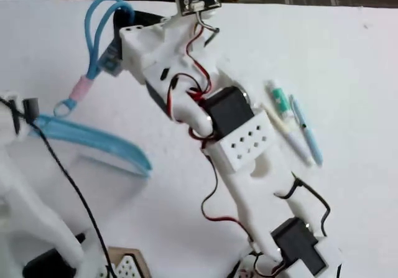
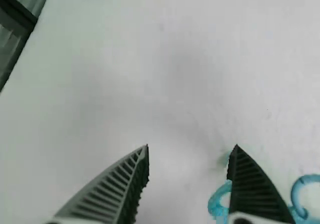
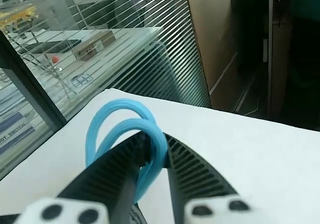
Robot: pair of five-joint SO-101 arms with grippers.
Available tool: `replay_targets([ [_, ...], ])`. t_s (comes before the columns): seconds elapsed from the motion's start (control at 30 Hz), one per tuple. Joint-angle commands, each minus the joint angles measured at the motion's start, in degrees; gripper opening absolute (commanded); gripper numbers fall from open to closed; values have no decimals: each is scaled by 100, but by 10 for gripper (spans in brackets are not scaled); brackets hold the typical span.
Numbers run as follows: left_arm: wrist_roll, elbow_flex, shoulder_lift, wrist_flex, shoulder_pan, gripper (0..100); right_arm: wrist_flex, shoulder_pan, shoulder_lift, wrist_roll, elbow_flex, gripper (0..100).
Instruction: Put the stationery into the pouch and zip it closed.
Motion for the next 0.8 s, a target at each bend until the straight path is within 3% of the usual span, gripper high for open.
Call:
replay_targets([
  [0.0, -26, -510, -514, 9, -163, 263, -13, 57, -22, -18, -26, 17],
  [0.4, -273, 985, -1358, 18, -127, 264, -13, 57, 13, -18, -26, 17],
  [0.77, -105, 1108, -1235, -18, 347, 264, -13, 22, 242, -26, -62, 17],
])
